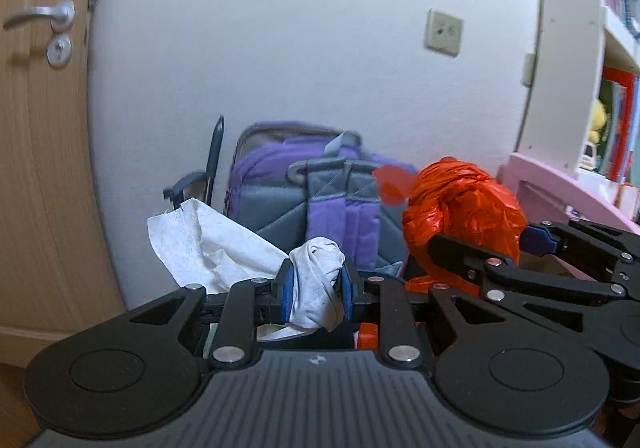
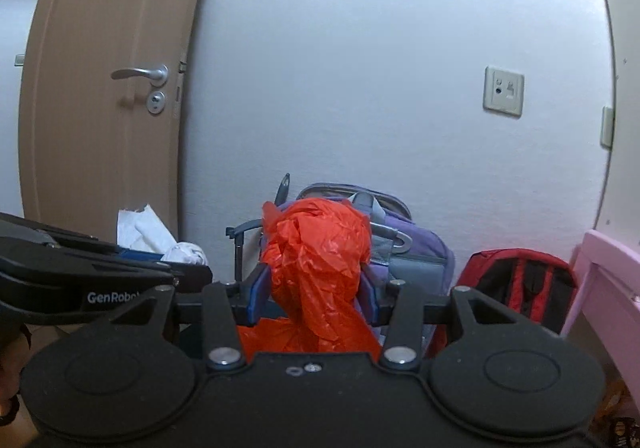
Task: Collect trash
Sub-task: 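Lift and carry the white cloth and orange bag with both tools to the wastebasket, then open both tools to drop the cloth and bag into the wastebasket, then withdraw both tools from the wastebasket and turn back toward the bed, then grasp orange foam mesh with right tool while left grasps snack wrapper under bed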
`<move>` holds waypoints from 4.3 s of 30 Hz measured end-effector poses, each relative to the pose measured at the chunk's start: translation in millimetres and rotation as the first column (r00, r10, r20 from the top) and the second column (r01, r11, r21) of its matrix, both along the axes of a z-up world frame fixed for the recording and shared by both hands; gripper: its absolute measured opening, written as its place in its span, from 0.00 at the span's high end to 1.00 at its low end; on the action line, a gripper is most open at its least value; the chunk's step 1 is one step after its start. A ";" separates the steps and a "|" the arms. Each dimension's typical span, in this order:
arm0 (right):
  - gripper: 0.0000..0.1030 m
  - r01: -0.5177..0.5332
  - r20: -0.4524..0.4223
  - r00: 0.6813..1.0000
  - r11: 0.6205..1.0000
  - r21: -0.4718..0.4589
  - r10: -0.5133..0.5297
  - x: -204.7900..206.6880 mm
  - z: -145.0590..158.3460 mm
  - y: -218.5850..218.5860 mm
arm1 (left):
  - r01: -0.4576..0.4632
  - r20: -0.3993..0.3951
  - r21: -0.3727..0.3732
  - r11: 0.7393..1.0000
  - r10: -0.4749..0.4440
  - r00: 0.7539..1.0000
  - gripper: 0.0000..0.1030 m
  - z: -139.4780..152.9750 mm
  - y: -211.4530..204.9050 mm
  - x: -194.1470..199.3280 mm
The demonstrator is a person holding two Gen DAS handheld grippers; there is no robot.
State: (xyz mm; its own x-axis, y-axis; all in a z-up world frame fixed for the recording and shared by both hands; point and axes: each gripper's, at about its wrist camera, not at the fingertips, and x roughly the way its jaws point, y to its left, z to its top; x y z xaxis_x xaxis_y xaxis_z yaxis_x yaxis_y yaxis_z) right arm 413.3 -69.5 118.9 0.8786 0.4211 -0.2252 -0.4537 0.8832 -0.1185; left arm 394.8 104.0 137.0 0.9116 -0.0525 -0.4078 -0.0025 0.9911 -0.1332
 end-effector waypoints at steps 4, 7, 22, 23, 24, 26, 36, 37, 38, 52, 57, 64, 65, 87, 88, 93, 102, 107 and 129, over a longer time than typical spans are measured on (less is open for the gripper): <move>0.56 0.003 -0.043 0.999 1.000 -0.009 -0.004 29.1 -22.3 8.3 | -0.001 -0.071 -0.033 0.999 -0.002 0.997 0.78 -27.6 10.6 33.1; 0.56 -0.005 -0.093 0.996 1.000 -0.025 0.003 47.2 -40.5 12.1 | 0.002 -0.114 -0.040 0.999 -0.007 0.993 0.78 -48.9 13.8 48.9; 0.53 -0.122 -0.335 0.940 0.982 -0.144 0.067 68.9 -92.5 16.2 | 0.112 -0.319 0.002 0.994 -0.106 0.942 0.78 -101.9 8.9 85.3; 0.53 -0.123 -0.336 0.940 0.981 -0.149 0.067 67.4 -92.8 16.2 | 0.116 -0.326 0.005 0.993 -0.108 0.939 0.78 -103.3 8.3 86.2; 0.53 -0.126 -0.339 0.938 0.980 -0.154 0.067 66.0 -93.0 16.6 | 0.117 -0.333 0.004 0.993 -0.109 0.937 0.77 -104.2 7.9 87.4; 0.53 -0.135 -0.353 0.933 0.978 -0.159 0.072 65.1 -93.7 18.0 | 0.116 -0.346 -0.004 0.993 -0.110 0.932 0.77 -106.3 8.3 89.1; 0.50 -0.157 -0.370 0.926 0.968 -0.197 0.075 54.4 -91.4 19.3 | 0.087 -0.353 -0.020 0.996 -0.088 0.932 0.51 -104.9 5.9 79.9; 0.50 -0.156 -0.368 0.927 0.968 -0.195 0.075 53.1 -90.4 18.2 | 0.085 -0.350 -0.019 0.996 -0.086 0.933 0.49 -103.5 5.2 78.2; 0.50 -0.156 -0.366 0.927 0.968 -0.196 0.075 52.0 -89.3 17.1 | 0.082 -0.351 -0.019 0.996 -0.083 0.933 0.48 -102.0 4.6 76.8; 0.49 -0.129 -0.313 0.947 0.976 -0.174 0.069 -4.8 -39.9 -5.6 | 0.073 -0.268 -0.013 0.997 -0.074 0.961 0.29 -50.1 -4.5 20.4; 0.48 -0.130 -0.289 0.954 0.978 -0.161 0.079 -36.6 -17.7 -15.2 | 0.075 -0.228 -0.022 0.997 -0.078 0.971 0.22 -25.0 -11.3 -13.1; 0.48 -0.125 -0.252 0.964 0.980 -0.155 0.083 -83.9 5.3 -28.5 | 0.083 -0.176 -0.030 0.996 -0.087 0.981 0.21 4.0 -15.9 -61.9; 0.48 -0.124 -0.248 0.965 0.980 -0.153 0.084 -89.7 7.8 -30.1 | 0.085 -0.169 -0.030 0.996 -0.089 0.982 0.21 7.5 -16.9 -69.4; 0.48 -0.101 -0.312 0.947 0.993 -0.059 0.077 -176.1 -57.4 -105.0 | 0.224 -0.175 -0.044 0.974 -0.229 0.958 0.00 -61.9 -53.2 -179.7; 0.48 -0.089 -0.323 0.944 0.995 -0.055 0.066 -174.6 -69.1 -109.4 | 0.223 -0.184 -0.045 0.974 -0.227 0.956 0.00 -70.8 -55.1 -180.3; 0.48 -0.014 -0.435 0.900 0.998 -0.056 -0.012 -163.1 -137.7 -124.1 | 0.217 -0.229 -0.058 0.974 -0.225 0.947 0.00 -126.4 -61.6 -180.8; 0.48 0.050 -0.742 0.666 0.997 -0.064 -0.081 -133.4 -311.0 -135.6 | 0.174 -0.467 -0.078 0.982 -0.191 0.863 0.00 -272.4 -72.5 -146.2; 0.48 0.026 -0.855 0.510 0.995 -0.095 -0.095 -123.2 -402.8 -126.3 | 0.105 -0.582 -0.063 0.992 -0.122 0.804 0.00 -353.1 -72.5 -113.1; 0.48 -0.714 -0.934 0.354 0.659 -0.237 0.048 -136.4 -663.5 -89.6 | 0.134 -0.729 0.039 0.990 -0.063 0.681 0.01 -620.4 -121.9 -18.5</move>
State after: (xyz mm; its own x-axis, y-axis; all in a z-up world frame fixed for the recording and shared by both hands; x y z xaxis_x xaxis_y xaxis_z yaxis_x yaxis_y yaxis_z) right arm 277.0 -159.1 -544.6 -0.1257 0.1506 -0.9806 -0.8626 0.4716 0.1830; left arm 376.3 -17.9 -483.4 0.3204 -0.0588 -0.9455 0.0352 0.9981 -0.0501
